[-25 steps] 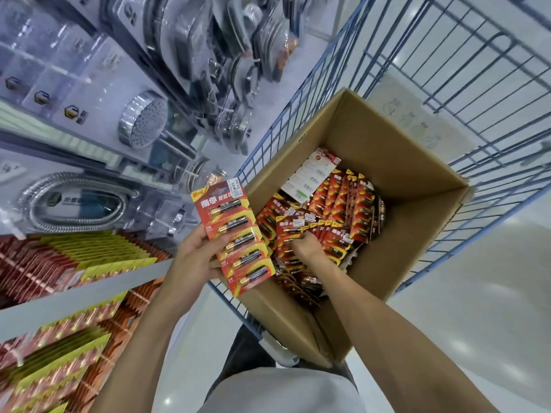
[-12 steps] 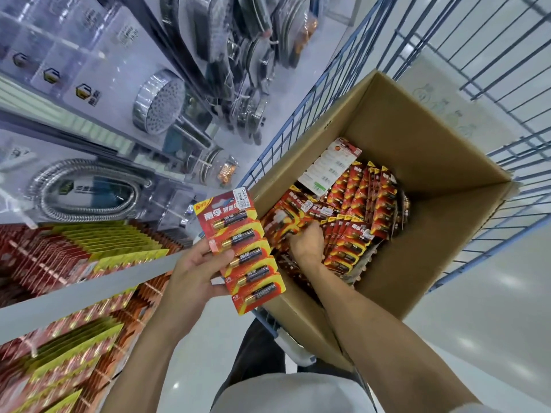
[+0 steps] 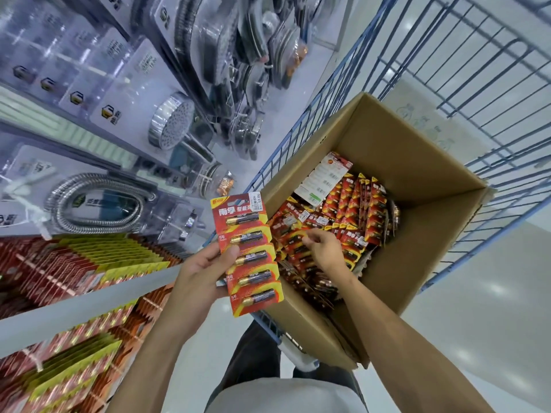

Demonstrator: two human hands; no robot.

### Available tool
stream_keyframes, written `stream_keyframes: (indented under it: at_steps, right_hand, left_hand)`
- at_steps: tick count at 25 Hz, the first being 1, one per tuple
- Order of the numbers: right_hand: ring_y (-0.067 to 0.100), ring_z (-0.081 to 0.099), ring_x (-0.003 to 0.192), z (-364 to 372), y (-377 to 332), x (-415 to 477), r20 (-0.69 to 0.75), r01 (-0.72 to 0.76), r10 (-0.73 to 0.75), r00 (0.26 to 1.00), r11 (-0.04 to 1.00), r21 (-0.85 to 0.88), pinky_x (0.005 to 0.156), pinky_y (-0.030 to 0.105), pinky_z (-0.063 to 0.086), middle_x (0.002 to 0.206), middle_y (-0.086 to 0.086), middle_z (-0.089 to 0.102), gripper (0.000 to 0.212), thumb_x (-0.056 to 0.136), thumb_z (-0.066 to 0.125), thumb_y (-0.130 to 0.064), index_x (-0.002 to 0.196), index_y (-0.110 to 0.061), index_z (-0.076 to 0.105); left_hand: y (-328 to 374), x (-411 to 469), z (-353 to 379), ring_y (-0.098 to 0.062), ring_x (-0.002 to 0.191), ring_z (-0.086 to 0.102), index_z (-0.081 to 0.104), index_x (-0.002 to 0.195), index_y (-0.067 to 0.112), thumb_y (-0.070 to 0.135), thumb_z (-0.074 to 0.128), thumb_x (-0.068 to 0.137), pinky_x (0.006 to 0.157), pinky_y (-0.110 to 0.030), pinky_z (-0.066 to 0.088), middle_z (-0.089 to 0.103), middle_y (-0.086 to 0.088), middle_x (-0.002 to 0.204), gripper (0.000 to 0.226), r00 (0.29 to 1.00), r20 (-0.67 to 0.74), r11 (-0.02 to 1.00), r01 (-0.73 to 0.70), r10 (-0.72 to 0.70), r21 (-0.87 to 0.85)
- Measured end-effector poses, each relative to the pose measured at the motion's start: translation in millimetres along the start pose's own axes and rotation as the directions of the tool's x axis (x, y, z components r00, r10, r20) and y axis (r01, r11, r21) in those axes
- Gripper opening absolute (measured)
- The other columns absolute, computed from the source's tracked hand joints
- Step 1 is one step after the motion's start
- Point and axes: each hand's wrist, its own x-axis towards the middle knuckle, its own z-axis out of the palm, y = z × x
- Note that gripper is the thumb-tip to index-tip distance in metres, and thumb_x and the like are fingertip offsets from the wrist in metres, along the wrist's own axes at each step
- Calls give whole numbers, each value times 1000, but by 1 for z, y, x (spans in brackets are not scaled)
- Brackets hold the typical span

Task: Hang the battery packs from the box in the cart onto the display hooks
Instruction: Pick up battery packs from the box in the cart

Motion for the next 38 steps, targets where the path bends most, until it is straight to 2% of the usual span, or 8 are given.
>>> stream_keyframes:
  at_steps: [5, 10, 14, 18, 25, 28, 31, 38]
  right_hand:
    - [24, 76, 96, -68, -58, -95, -63, 47, -11, 998, 782, 621, 75, 35, 63, 104, 4, 78, 21, 104, 59, -21, 122, -13, 65]
    - [32, 74, 103, -110, -106, -186, 51, 93, -212, 976, 616, 782, 83, 45, 62, 116, 14, 75, 28, 104, 57, -24, 128, -12, 60]
    - [33, 73, 98, -100, -133, -243, 143, 122, -346, 927, 641, 758, 94, 56, 54, 112, 15, 75, 27, 104, 55, -24, 128, -12, 60]
    - [32, 76, 87, -66, -166, -291, 321, 139, -486, 813, 697, 703, 72, 43, 63, 106, 19, 75, 26, 106, 50, -19, 124, -4, 61]
    - [34, 75, 85, 50, -197, -384, 533, 254, -579, 617, 788, 561, 71, 46, 63, 107, 23, 74, 23, 102, 53, -17, 117, -4, 65]
    - [33, 76, 87, 109, -201, -433, 640, 277, -572, 514, 816, 507, 67, 42, 63, 106, 21, 76, 22, 102, 55, -17, 116, -5, 67]
    - [38, 75, 95, 177, -194, -492, 709, 321, -546, 447, 837, 443, 80, 52, 62, 110, 21, 76, 25, 102, 56, -22, 119, -7, 67]
    - [32, 76, 97, 315, -159, -623, 760, 414, -534, 372, 828, 379, 90, 52, 58, 110, 13, 77, 19, 100, 60, -27, 108, -20, 76]
  left_hand:
    - [13, -31, 1, -27, 98, 78, 67, 126, 20, 24, 50, 105, 74, -39, 66, 79, -8, 114, 27, 996, -3, 982, -84, 85, -171]
    - [10, -91, 3, -28, 95, 78, 67, 126, 16, 27, 46, 107, 78, -43, 65, 76, -15, 117, 31, 965, -143, 893, -259, 221, -368]
    - [-12, -155, -14, -35, 102, 75, 68, 127, 17, 33, 49, 103, 92, -56, 59, 75, -18, 120, 35, 897, -306, 802, -427, 318, -418]
    - [-43, -224, -50, -37, 102, 73, 65, 133, 12, 36, 51, 102, 85, -52, 60, 71, -23, 124, 42, 793, -488, 676, -586, 365, -447]
    - [-109, -345, -122, -48, 116, 65, 61, 137, 7, 32, 51, 102, 101, -71, 49, 67, -29, 129, 43, 579, -783, 504, -758, 228, -414]
    - [-135, -395, -161, -42, 104, 70, 62, 135, 5, 31, 50, 103, 90, -61, 58, 68, -31, 125, 43, 474, -850, 469, -819, 232, -329]
    - [-174, -454, -208, -36, 95, 74, 63, 133, 3, 29, 49, 104, 75, -47, 62, 72, -24, 116, 41, 393, -890, 412, -868, 230, -277]
    - [-272, -578, -309, -36, 89, 76, 69, 123, 10, 31, 54, 97, 77, -49, 61, 77, -17, 106, 37, 286, -952, 382, -897, 111, -225]
